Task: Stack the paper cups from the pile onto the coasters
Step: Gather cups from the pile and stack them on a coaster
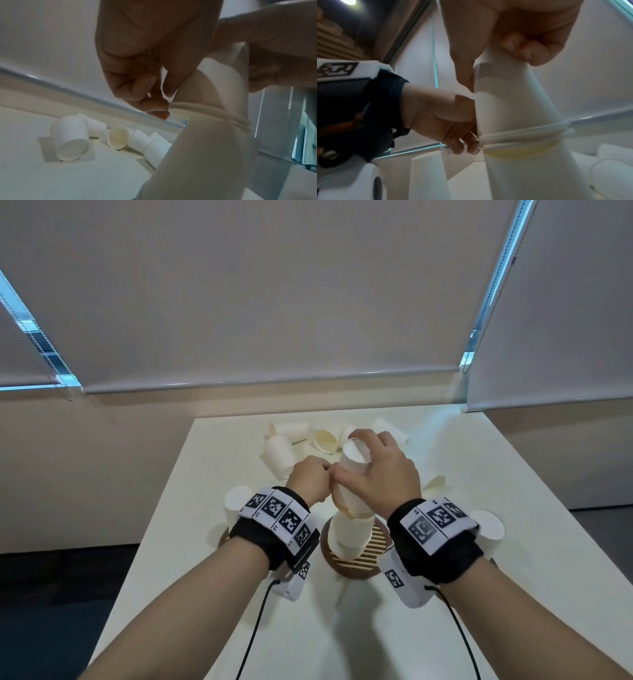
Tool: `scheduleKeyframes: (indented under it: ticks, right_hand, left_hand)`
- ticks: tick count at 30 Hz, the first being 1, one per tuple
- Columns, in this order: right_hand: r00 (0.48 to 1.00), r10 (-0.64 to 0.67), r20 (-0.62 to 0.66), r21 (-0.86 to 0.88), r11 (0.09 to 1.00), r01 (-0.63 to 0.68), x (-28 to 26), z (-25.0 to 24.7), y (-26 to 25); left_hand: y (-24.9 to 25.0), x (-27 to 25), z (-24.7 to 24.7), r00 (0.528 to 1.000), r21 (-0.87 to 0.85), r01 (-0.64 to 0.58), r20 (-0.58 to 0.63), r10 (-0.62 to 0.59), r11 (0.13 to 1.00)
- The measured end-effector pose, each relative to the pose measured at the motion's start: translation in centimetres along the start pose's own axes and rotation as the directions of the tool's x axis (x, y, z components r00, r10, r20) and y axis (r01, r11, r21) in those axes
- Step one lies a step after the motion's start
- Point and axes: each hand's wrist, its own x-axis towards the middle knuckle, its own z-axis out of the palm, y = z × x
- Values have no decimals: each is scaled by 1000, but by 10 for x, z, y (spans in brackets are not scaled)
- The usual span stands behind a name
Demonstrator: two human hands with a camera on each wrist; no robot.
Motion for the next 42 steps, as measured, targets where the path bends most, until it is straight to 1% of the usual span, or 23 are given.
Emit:
scheduleKeyframes:
  ticks: [4,7,9,12,15,16,17,19,20,21,22,23,25,27,30,33,35,38,42]
  right_hand:
    - [999,23,36,-43,999,-22,0,7,1]
    - [985,89,146,-99,992,-75,-3,20,12]
    - [966,119,228,-88,991,-101,-6,31,24]
    - [942,68,330,-5,998,-70,-11,44,41]
    - [930,23,368,29,999,-36,-8,41,46]
    - [930,30,365,36,998,-47,-6,37,46]
    - [941,44,335,55,996,-66,-3,34,47]
    - [978,102,183,107,987,-122,5,28,49]
    - [984,153,88,143,976,-164,11,27,53]
    - [976,220,6,183,959,-217,17,28,57]
    - [953,299,-48,217,935,-282,24,29,63]
    - [922,381,-68,226,906,-358,32,32,71]
    - [844,534,-40,181,835,-520,42,38,86]
    - [763,646,20,140,754,-642,48,44,100]
    - [674,737,58,157,660,-735,56,50,117]
    - [623,779,70,198,601,-774,66,55,131]
    - [624,778,74,224,596,-771,71,59,138]
    - [679,733,49,229,653,-722,76,63,145]
    - [744,667,51,231,717,-658,83,67,148]
  left_hand:
    - [-6,0,6,995,-79,62,77,-56,995]
    - [-12,0,15,989,-165,114,113,-96,980]
    - [-18,0,21,985,-199,141,127,-117,970]
    - [-23,5,31,980,-180,165,136,-142,970]
    - [-24,13,33,982,-152,166,115,-150,974]
    - [-24,16,32,985,-140,157,98,-144,978]
    - [-22,20,30,988,-130,145,78,-135,981]
    - [-18,31,26,993,-113,118,20,-117,987]
    - [-15,37,23,994,-103,107,-9,-108,989]
    - [-11,43,21,995,-95,93,-32,-96,991]
    - [-8,49,18,996,-85,72,-50,-77,994]
    - [-4,57,17,997,-70,43,-62,-47,997]
    - [1,69,16,997,-15,-33,-74,32,999]
    - [5,81,18,992,43,-102,-72,105,994]
    - [7,98,27,982,91,-185,-18,187,979]
    - [7,114,42,965,154,-252,116,235,955]
    - [6,124,53,956,164,-257,190,225,952]
    - [4,134,66,949,159,-242,245,199,957]
    - [1,140,73,954,141,-192,257,151,971]
